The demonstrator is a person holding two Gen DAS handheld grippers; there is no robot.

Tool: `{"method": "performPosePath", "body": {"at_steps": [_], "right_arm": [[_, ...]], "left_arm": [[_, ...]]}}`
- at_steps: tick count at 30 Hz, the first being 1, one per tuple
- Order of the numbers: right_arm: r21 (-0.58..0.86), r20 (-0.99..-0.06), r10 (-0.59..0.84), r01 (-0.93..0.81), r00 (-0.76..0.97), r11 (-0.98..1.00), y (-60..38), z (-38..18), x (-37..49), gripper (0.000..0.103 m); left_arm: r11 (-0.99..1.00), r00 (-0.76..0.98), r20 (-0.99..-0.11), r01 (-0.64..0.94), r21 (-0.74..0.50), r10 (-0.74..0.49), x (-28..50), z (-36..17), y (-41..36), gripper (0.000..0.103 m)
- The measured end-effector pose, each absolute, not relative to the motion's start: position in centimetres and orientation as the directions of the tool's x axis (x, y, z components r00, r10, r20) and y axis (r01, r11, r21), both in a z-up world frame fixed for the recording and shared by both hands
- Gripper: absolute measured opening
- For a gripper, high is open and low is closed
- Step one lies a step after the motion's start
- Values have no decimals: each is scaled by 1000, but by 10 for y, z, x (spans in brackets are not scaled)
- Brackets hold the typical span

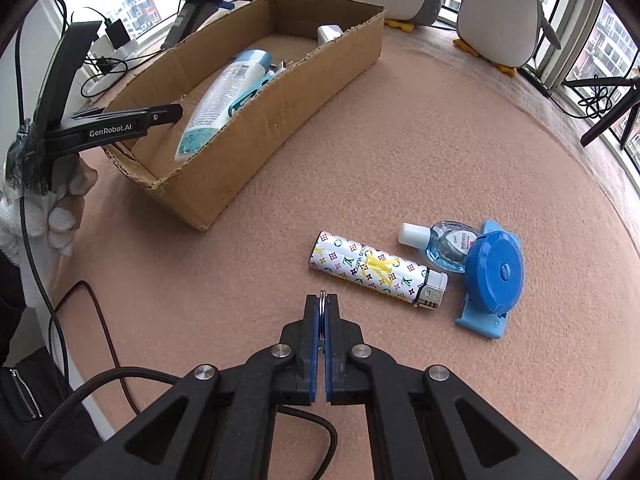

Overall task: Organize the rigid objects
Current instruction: 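Move the right gripper to the keys on a ring and grasp them, then carry the keys into the box and open the right gripper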

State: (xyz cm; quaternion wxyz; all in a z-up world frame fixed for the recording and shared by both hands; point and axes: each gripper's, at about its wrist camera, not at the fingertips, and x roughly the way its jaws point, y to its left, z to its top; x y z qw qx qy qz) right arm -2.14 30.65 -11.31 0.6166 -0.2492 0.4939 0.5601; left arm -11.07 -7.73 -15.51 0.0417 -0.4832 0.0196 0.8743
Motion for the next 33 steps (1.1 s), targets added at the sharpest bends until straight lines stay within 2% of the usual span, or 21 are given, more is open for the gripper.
{"method": "performPosePath", "body": {"at_steps": [18,27,33], "right_arm": [[378,-701,709,-884,-79,275,347,-18,-3,2],[410,-659,744,-883,-111,231,368,-5,-21,2],[418,-668,731,-882,-137,217,381,-12,-33,2]], "left_arm": [[-994,-535,-844,-104,19,40,-111,-155,-74,69],[-994,-536,-843,-104,18,40,-111,-154,-75,69],[-994,-537,-843,-105,19,41,-111,-154,-75,69]]}}
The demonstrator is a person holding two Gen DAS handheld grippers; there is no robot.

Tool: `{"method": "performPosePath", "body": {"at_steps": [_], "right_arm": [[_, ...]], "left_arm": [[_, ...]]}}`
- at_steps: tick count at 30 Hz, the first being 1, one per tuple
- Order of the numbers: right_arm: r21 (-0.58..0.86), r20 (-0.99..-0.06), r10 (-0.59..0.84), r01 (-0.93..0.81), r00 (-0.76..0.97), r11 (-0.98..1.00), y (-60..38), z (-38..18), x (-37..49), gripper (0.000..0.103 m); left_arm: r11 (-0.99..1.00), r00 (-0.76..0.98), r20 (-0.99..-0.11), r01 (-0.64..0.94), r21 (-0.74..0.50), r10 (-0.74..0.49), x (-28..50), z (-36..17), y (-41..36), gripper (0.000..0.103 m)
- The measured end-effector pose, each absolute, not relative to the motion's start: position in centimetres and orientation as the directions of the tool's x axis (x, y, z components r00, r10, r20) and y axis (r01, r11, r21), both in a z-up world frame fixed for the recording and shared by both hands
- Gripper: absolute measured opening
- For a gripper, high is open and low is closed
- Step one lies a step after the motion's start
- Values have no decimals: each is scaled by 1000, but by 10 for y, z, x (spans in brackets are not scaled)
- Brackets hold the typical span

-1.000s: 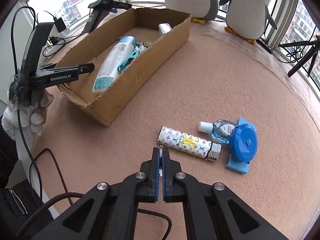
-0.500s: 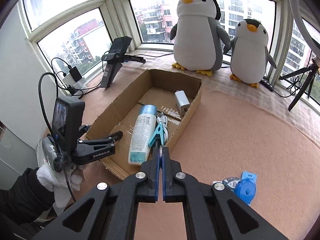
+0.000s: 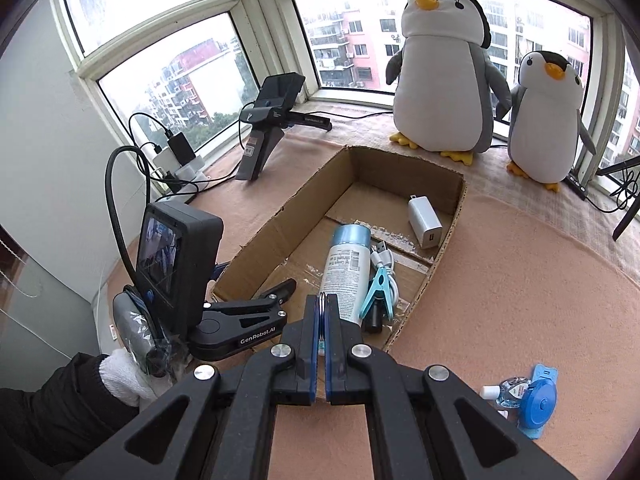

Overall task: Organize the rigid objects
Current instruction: 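Carry the keys into the box and open the right gripper, then move the right gripper to the blue tape measure and grasp it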

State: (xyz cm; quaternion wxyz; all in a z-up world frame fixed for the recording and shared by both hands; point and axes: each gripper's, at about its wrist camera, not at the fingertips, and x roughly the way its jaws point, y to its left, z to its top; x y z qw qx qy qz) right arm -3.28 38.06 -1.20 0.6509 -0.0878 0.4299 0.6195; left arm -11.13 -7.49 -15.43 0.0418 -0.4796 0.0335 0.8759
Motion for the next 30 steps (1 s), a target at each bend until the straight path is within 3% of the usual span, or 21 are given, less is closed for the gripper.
{"method": "performPosePath", "body": {"at_steps": [8,11,12,13,15,30], "right_arm": [[419,-695,705,-877,-142,237,383,-28,-38,2],[408,-698,706,-878,-123,250,382,-29,-38,7],[409,-698,706,-877,-121,254,382,-28,-38,22],[408,-696,709,-876,-117,256,381,-28,-37,45],[395,-684,724,-880,-91,263,378,-24,-38,63],[389,-688,724,-866,-47,314,370,-24,-31,67]], "left_arm": [[-994,-537,-843,-107,19,41,-111,-154,-75,69],[-994,-536,-843,-107,19,41,-111,-154,-75,69],[-994,-537,-843,-107,19,41,-111,-154,-75,69],[-994,-537,-843,-107,19,41,-111,-154,-75,69],[-994,-536,-843,-107,19,42,-111,-154,-75,69],[-993,-537,-843,-112,21,43,-111,-155,-74,69]]}}
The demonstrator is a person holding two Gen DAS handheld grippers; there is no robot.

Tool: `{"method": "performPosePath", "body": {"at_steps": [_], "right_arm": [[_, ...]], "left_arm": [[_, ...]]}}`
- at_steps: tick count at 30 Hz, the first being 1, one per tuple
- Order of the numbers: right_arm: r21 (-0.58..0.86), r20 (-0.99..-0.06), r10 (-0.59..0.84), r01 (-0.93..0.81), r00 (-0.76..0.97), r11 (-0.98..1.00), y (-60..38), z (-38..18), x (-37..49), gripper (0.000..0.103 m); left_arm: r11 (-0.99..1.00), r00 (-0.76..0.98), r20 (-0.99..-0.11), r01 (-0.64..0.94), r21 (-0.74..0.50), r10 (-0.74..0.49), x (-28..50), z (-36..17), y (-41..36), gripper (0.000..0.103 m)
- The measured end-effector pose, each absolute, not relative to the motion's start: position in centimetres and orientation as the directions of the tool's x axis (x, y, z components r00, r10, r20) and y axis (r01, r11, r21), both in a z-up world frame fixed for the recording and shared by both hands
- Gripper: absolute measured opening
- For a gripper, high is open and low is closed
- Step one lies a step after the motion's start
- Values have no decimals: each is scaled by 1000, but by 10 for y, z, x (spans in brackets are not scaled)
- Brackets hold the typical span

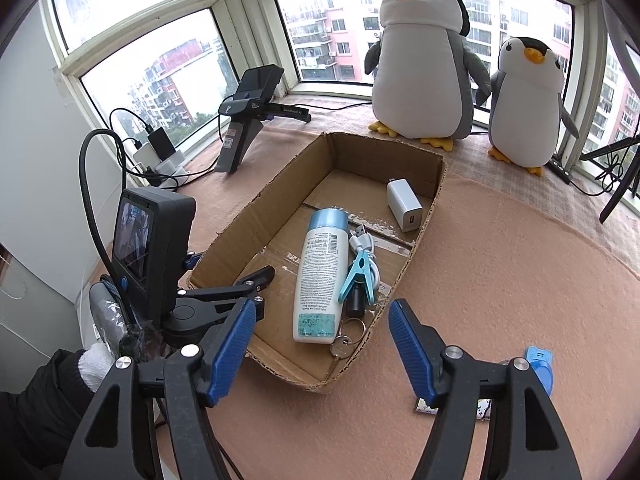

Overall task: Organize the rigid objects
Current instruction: 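Move the right gripper to the blue tape measure and grasp it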

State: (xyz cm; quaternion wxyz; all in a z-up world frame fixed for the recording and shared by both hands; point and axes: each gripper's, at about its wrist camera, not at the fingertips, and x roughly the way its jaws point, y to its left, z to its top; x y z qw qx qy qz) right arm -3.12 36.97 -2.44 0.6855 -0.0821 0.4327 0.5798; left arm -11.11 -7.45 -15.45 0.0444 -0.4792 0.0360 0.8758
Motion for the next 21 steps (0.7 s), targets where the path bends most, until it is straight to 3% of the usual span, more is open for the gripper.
{"method": "performPosePath", "body": {"at_steps": [10,21], "right_arm": [[358,-718,694,-828,51,431,335,-34,-4,79],[331,-773,620,-751,132,572,285,-68,33,80]], "left_arm": [[-992,-540,-841,-123,35,37,-112,-153,-75,69],[-991,-542,-839,-129,45,32,-113,-153,-74,69]]}}
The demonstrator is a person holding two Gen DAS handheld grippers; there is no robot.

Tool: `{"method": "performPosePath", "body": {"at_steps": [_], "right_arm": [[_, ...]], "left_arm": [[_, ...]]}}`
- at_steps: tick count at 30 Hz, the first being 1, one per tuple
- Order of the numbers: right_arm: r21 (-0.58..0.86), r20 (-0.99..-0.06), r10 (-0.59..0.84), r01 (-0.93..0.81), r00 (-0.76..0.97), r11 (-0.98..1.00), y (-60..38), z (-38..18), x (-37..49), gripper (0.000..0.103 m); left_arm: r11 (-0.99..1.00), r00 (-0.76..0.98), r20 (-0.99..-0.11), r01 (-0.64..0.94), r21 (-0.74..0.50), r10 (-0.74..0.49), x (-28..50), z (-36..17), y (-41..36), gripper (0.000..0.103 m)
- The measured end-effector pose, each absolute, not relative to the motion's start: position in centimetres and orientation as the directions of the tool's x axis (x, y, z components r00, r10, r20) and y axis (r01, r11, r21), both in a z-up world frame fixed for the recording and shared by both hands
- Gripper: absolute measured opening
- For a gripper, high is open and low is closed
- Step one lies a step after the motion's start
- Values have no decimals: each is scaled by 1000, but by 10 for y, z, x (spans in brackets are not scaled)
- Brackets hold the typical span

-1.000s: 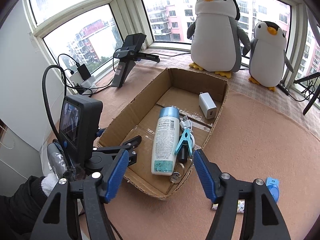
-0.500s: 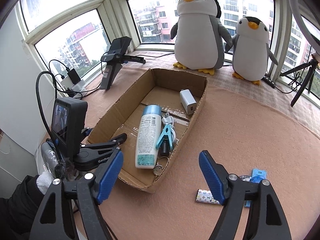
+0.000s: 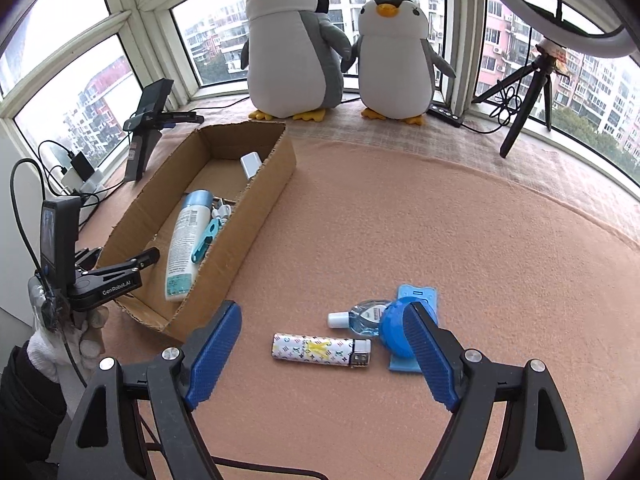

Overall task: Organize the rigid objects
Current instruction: 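Move the right gripper to the blue tape measure and grasp it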

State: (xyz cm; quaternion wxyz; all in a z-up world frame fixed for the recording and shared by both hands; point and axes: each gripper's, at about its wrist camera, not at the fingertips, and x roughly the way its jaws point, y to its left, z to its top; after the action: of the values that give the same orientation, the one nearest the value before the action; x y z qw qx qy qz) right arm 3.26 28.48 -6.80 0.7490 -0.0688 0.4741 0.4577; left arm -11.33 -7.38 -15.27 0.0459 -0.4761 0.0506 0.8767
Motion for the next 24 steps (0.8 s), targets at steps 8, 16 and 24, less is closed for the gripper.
{"method": "performPosePath", "body": {"at_steps": [8,16,24], "right_arm": [[342,-807,576,-688,134,640,262,-99,48,80],[397,-803,586,-632,113,666,259,-116,64,80],[449,-801,594,-581,75,678,264,-134,80,76]], "left_arm": [[-990,-545,-838,-132,53,28,-114,-153,-73,69],[-989,-546,-837,-133,57,26,-115,-153,-73,69],[-989,-546,-837,-136,57,26,-114,-153,-72,69]]}}
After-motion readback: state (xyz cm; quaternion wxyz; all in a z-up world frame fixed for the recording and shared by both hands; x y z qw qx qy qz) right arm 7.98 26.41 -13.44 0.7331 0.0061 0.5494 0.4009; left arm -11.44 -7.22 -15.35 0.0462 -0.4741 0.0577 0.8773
